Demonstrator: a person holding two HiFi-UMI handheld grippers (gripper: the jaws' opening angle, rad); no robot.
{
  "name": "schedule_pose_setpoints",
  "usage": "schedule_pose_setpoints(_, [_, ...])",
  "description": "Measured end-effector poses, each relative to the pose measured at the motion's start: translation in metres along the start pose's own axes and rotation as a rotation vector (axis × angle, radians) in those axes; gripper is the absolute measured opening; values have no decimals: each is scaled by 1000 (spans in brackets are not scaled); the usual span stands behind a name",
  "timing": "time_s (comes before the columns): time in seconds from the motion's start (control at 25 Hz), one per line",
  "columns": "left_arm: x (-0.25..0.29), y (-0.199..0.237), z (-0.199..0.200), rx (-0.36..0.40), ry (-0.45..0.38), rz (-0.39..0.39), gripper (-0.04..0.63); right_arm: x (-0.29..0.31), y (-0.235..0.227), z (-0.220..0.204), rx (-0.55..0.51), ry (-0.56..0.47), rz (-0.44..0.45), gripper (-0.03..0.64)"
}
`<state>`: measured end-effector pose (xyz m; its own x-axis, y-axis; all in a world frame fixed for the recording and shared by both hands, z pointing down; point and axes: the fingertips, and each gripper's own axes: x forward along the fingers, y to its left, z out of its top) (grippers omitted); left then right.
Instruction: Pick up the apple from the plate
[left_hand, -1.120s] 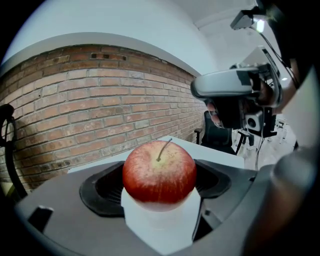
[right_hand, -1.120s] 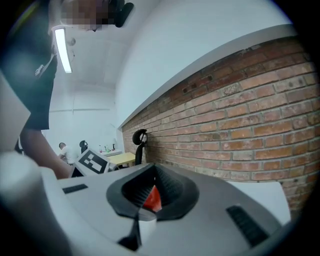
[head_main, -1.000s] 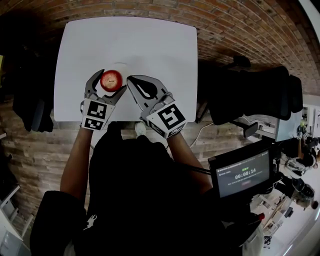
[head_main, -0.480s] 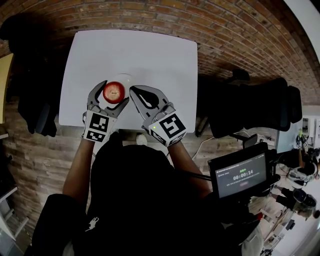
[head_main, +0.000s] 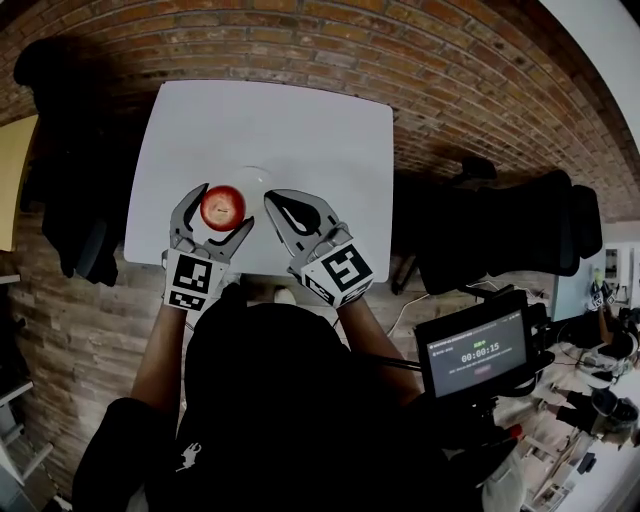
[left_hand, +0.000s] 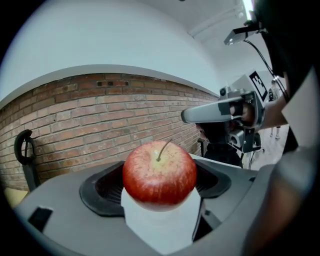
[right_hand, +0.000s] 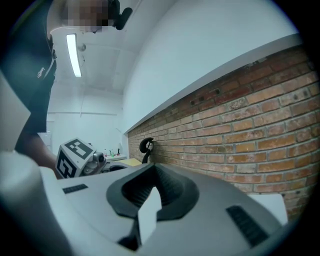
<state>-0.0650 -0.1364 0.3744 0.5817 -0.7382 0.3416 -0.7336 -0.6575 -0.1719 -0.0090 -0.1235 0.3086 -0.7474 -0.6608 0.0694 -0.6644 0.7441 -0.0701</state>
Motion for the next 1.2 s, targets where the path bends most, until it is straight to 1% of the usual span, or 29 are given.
schedule_pose_setpoints(0.24, [-3,0,13,5,-22,13,416,-1,1,10,-13,-19,10,2])
schedule_pose_setpoints(0.48, [-2,-1,24,18,-38,10,416,1,3,14,-16,-27,21,3])
schedule_pose_setpoints(1.2, [0,-5,25,25,-41,-12,416,3,-1,12,-15,-25,4,2])
